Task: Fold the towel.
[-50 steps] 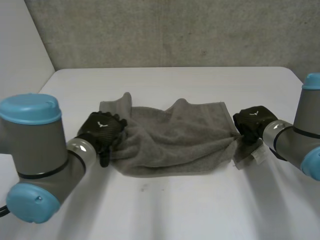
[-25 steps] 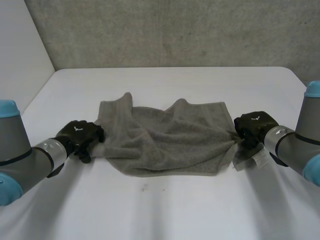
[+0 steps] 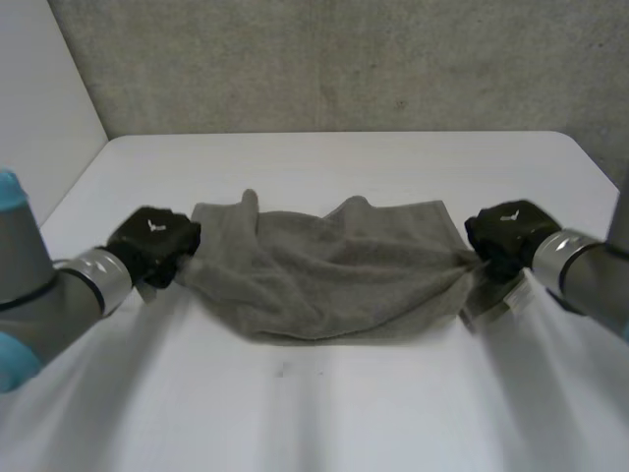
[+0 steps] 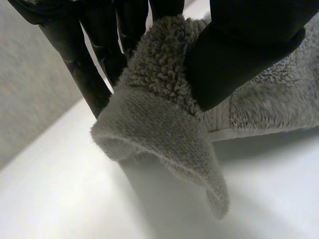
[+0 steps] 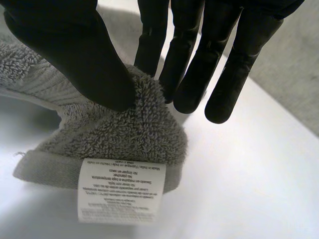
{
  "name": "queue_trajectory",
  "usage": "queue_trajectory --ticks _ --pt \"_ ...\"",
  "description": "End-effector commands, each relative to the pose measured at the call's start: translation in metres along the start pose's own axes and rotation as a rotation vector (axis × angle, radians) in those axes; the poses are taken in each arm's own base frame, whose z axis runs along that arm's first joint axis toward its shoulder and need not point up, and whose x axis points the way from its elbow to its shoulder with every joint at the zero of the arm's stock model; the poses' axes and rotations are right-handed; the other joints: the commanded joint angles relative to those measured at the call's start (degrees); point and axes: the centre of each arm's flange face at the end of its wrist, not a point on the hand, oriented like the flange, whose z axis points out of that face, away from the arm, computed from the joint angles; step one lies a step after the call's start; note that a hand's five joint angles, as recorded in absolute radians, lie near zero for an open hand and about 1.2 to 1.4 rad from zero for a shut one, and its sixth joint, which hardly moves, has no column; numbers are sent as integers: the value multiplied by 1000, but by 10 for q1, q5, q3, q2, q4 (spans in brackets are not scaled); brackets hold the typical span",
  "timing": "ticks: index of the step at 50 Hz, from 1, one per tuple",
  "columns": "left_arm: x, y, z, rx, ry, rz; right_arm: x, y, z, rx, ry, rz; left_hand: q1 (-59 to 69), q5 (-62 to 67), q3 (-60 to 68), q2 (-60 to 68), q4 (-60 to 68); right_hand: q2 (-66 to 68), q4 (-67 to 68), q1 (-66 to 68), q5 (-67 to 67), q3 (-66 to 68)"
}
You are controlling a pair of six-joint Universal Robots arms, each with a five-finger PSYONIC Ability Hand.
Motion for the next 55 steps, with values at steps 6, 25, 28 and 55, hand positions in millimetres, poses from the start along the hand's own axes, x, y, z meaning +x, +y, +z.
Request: queue_trajectory --ticks 6,25,28,55 --pt "-25 -95 -98 67 -67 -27 23 -74 -92 11 13 -137 136 117 107 106 106 129 117 214 168 119" --pt "-23 -13 -23 -277 58 -170 -1 0 -10 -224 -145 -194 136 117 107 106 106 129 117 214 168 119" --pt "-35 -24 -6 -200 18 -150 9 -9 9 -147 -73 -174 136 117 107 106 106 129 117 214 168 119" --pt "-73 -82 -1 311 -196 -307 46 -101 -3 376 137 -105 136 117 107 106 106 129 117 214 168 119"
